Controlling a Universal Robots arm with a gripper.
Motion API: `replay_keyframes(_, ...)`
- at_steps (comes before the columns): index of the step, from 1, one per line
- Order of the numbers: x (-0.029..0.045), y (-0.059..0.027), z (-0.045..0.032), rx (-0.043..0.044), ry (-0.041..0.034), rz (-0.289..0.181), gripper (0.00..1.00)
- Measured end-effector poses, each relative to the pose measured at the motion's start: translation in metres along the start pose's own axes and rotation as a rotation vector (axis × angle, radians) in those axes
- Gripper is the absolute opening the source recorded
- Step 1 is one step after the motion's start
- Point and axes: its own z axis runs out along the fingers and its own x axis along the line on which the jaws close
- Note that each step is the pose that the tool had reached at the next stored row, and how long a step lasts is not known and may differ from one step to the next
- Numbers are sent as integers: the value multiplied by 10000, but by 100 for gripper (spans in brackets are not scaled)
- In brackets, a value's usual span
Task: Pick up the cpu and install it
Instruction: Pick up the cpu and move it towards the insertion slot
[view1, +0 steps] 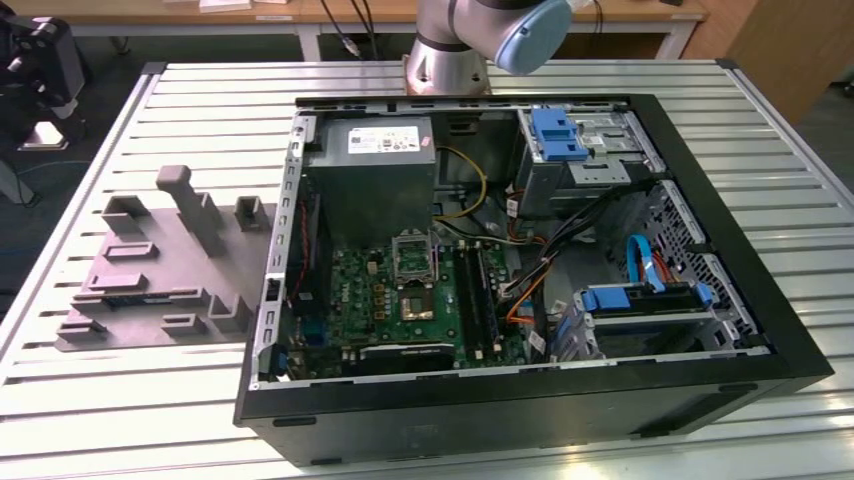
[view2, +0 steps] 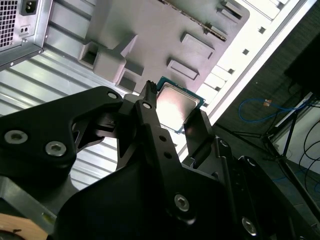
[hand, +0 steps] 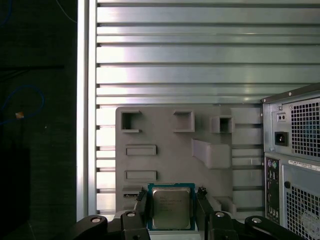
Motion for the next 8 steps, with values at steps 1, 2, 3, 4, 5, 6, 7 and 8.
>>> replay_keyframes(1, 0, 0, 0, 0, 0, 0, 47)
replay_keyframes(2, -1, 0, 0, 0, 0, 0, 47)
replay_keyframes(3, -1, 0, 0, 0, 0, 0, 47)
replay_keyframes(4, -2, 0, 0, 1, 0, 0, 47)
replay_keyframes(5, -2, 0, 0, 0, 0, 0, 47)
replay_keyframes(6, -2, 0, 0, 0, 0, 0, 47)
replay_keyframes(7, -2, 0, 0, 1, 0, 1, 47)
replay_keyframes(8, -2, 0, 0, 1, 0, 0, 47)
